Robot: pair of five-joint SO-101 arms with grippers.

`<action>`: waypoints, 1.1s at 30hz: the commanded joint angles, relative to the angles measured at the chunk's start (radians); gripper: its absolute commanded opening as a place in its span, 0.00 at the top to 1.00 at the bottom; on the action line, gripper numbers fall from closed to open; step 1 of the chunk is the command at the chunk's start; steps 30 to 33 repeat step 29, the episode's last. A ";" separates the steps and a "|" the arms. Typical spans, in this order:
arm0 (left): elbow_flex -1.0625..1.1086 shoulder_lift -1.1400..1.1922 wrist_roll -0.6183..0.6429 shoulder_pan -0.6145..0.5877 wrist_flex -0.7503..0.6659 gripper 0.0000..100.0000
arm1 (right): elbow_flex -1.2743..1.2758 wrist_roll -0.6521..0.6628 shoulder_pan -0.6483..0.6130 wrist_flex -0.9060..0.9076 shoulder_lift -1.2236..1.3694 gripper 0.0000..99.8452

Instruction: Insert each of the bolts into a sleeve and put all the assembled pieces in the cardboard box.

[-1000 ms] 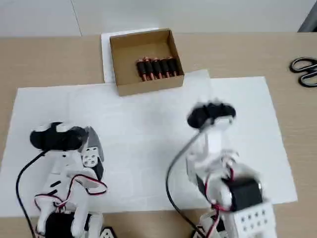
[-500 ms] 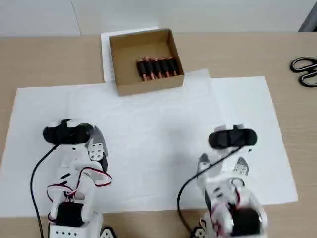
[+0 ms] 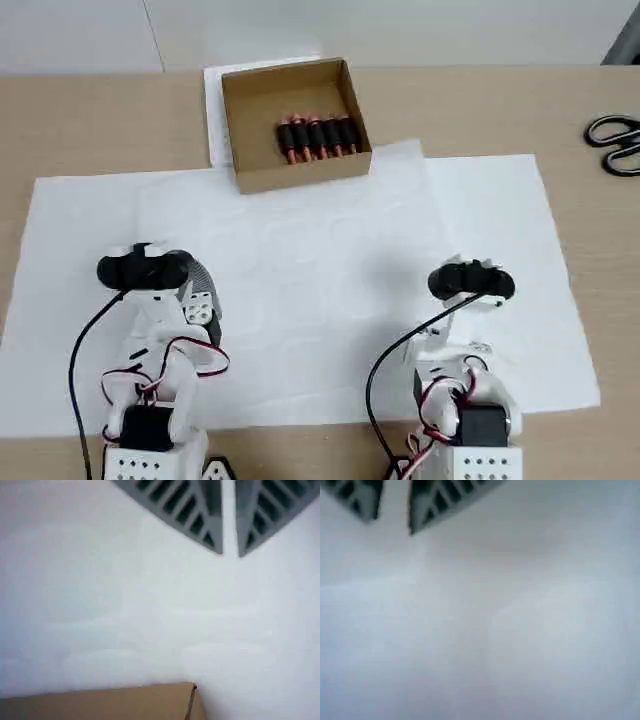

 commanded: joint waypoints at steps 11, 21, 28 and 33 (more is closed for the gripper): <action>-0.004 -0.011 0.005 0.000 0.081 0.99 | 0.028 -0.006 0.012 -0.031 -0.081 0.95; -0.004 -0.011 0.002 0.000 0.106 0.99 | 0.028 -0.006 0.010 -0.031 -0.081 0.95; -0.004 -0.011 0.002 0.000 0.107 0.99 | 0.028 -0.006 0.010 -0.031 -0.081 0.95; -0.004 -0.011 0.002 0.000 0.107 0.99 | 0.028 -0.006 0.010 -0.031 -0.081 0.95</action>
